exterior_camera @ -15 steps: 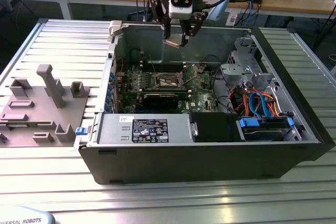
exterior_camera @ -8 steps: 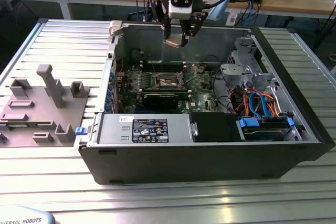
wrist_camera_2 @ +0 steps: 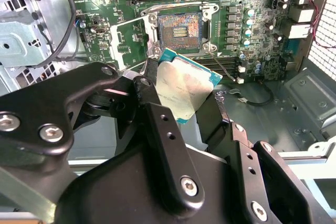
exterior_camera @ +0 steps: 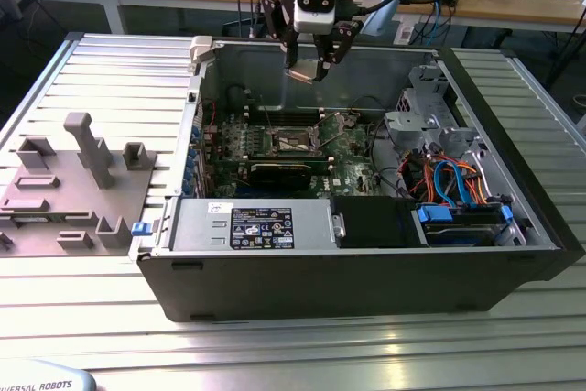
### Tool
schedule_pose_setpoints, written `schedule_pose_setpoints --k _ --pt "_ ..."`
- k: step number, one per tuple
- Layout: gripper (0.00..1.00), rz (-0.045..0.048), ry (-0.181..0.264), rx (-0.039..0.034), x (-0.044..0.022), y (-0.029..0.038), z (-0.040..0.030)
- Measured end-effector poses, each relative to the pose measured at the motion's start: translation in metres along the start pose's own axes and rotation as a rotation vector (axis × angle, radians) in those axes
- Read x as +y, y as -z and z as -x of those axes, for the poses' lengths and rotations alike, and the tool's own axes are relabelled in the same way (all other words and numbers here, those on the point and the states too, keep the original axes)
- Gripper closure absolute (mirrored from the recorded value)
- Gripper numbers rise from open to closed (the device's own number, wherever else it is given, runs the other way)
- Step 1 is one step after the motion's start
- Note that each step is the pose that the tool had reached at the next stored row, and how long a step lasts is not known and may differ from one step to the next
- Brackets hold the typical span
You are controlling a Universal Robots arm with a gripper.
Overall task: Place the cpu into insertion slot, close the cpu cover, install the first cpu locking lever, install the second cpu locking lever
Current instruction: 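Place the cpu into insertion slot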
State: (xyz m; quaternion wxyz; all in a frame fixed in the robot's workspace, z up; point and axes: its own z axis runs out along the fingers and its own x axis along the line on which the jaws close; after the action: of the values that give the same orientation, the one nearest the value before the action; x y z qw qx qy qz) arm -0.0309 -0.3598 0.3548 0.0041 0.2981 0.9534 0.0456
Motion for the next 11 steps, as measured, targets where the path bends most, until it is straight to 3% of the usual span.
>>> schedule_pose_setpoints --k 11 --pt "0.46 0.0002 -0.006 -0.0005 0.0000 0.0000 0.0000"
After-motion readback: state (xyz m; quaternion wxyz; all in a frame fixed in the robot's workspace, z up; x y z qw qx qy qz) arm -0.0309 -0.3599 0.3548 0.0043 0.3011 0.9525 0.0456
